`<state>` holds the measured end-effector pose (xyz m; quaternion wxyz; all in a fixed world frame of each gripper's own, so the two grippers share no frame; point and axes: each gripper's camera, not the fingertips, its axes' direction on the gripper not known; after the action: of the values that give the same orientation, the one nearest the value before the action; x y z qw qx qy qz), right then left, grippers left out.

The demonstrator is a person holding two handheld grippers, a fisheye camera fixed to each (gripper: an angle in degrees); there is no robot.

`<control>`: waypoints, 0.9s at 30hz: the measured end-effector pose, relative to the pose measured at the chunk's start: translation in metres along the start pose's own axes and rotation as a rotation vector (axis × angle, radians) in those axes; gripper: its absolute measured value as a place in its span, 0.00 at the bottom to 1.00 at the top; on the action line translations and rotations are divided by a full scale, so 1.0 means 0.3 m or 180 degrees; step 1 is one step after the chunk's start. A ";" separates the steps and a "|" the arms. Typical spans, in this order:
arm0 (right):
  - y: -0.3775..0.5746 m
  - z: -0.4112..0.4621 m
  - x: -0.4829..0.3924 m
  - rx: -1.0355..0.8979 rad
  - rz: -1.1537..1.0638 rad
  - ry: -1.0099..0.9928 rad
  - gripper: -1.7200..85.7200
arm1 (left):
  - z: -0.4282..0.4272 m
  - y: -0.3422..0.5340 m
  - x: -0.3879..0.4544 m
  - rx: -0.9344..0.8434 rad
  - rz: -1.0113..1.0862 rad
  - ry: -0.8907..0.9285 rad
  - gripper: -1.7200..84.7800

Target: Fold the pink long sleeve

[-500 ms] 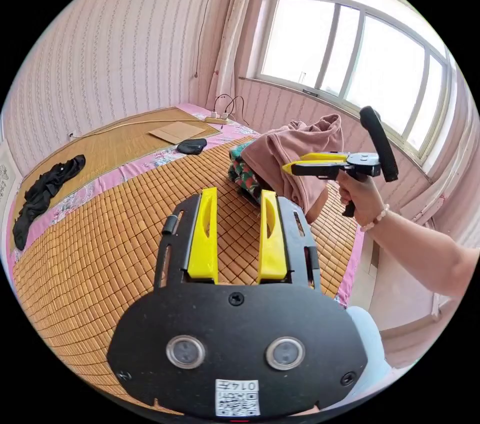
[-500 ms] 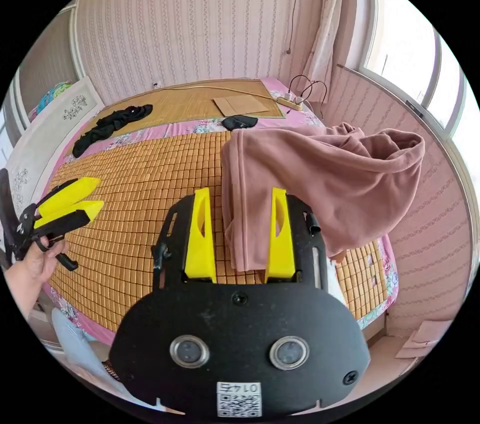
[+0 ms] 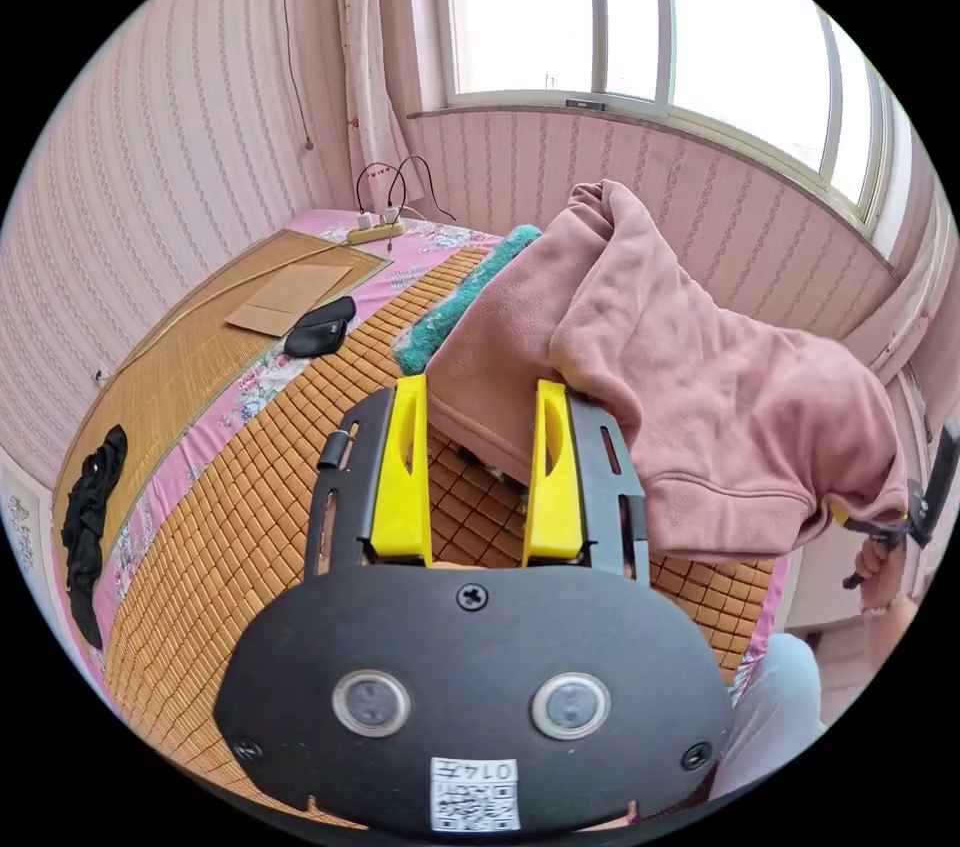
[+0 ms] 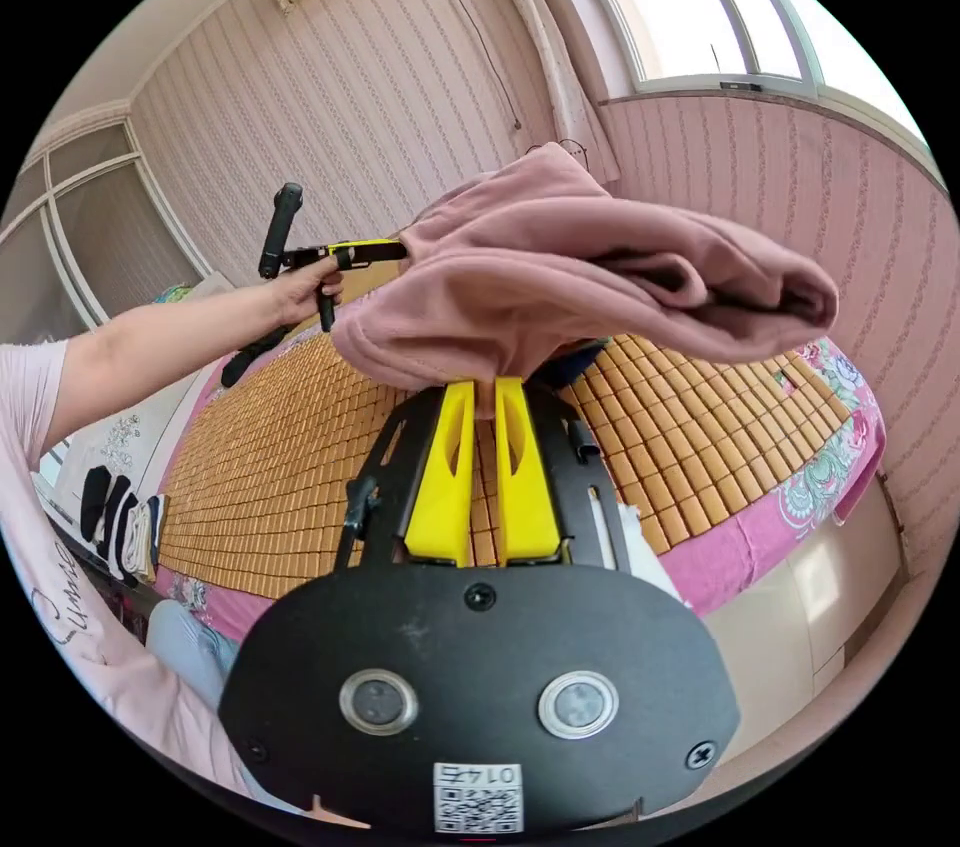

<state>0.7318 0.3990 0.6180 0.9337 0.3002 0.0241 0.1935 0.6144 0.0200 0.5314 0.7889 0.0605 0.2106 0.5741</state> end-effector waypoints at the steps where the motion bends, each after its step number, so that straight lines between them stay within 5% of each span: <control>1: 0.016 -0.001 0.010 -0.0048 -0.0001 0.0041 0.04 | 0.032 -0.011 -0.009 -0.0112 -0.0131 0.0144 0.15; 4: 0.075 -0.004 0.074 -0.0217 0.0187 0.0244 0.03 | 0.015 -0.013 -0.006 -0.0224 -0.0186 0.0434 0.03; 15: 0.100 -0.477 0.113 0.0757 0.0099 -0.0325 0.03 | -0.753 0.301 0.113 0.0644 0.0319 0.0953 0.01; 21: 0.213 -0.543 0.036 0.0348 -0.0030 -0.1063 0.03 | -1.302 1.081 -0.026 0.0909 -0.0550 0.0809 0.01; 27: 0.345 -0.230 -0.176 -0.0738 0.0134 -0.1918 0.03 | -1.623 1.823 -0.016 0.0140 -0.1759 0.0063 0.01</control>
<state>0.6359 0.4942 0.6167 0.9227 0.2360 -0.2818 0.1166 -0.0640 0.1267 0.2771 0.9120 0.0123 0.2392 0.3330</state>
